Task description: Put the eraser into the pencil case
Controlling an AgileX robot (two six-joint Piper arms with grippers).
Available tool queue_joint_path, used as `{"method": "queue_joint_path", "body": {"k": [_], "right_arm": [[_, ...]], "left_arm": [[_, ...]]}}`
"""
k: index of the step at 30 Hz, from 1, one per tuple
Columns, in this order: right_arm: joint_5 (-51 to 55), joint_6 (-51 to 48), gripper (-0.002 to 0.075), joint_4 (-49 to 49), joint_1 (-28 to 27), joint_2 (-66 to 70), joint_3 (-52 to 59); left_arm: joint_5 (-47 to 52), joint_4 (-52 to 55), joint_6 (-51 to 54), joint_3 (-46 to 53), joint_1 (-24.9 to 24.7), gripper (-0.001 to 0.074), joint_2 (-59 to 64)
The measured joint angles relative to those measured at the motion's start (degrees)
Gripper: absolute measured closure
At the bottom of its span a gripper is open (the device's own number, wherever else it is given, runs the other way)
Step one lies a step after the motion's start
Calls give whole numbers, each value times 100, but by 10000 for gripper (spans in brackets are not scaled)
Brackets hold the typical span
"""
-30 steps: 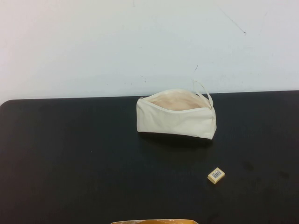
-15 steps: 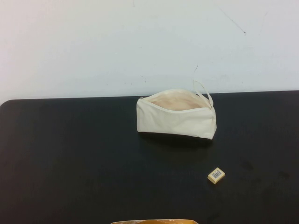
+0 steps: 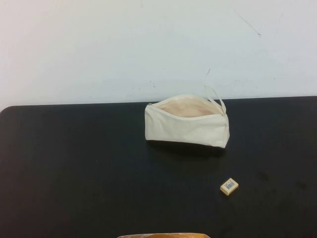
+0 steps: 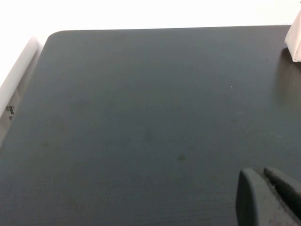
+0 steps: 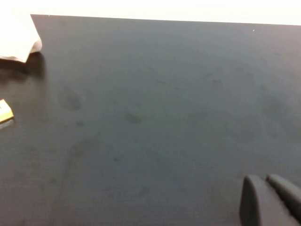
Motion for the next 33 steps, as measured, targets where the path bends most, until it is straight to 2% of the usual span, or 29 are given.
{"method": "queue_joint_path", "body": {"k": [8, 12, 18, 21, 25, 29, 33], "right_arm": [[-430, 0, 727, 0, 0, 0, 21], [-1419, 0, 727, 0, 0, 0, 21], [-3491, 25, 727, 0, 0, 0, 21], [-4091, 394, 727, 0, 0, 0, 21], [-4475, 951, 727, 0, 0, 0, 21], [-4880, 1023, 727, 0, 0, 0, 21], [-4191, 775, 727, 0, 0, 0, -470]], "left_arm": [[0, 0, 0, 0, 0, 736, 0], [0, 0, 0, 0, 0, 736, 0], [0, 0, 0, 0, 0, 736, 0], [0, 0, 0, 0, 0, 736, 0], [0, 0, 0, 0, 0, 736, 0], [0, 0, 0, 0, 0, 736, 0], [0, 0, 0, 0, 0, 736, 0]]}}
